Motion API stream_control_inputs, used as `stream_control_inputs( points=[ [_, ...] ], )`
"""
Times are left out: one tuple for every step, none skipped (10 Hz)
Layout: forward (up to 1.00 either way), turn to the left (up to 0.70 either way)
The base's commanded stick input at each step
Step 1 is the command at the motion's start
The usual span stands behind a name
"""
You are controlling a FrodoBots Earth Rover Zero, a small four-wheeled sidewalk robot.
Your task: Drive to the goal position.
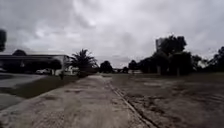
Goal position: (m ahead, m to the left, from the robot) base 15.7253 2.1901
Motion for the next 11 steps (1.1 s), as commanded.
stream_control_inputs(
  points=[
    [0.5, 0.16],
    [0.5, 0.0],
    [0.5, 0.0],
    [0.5, 0.0],
    [0.5, 0.0],
    [0.5, 0.0],
    [0.5, 0.0],
    [0.5, 0.0],
    [0.5, 0.0],
    [0.5, 0.0],
    [0.5, 0.0]
  ],
)
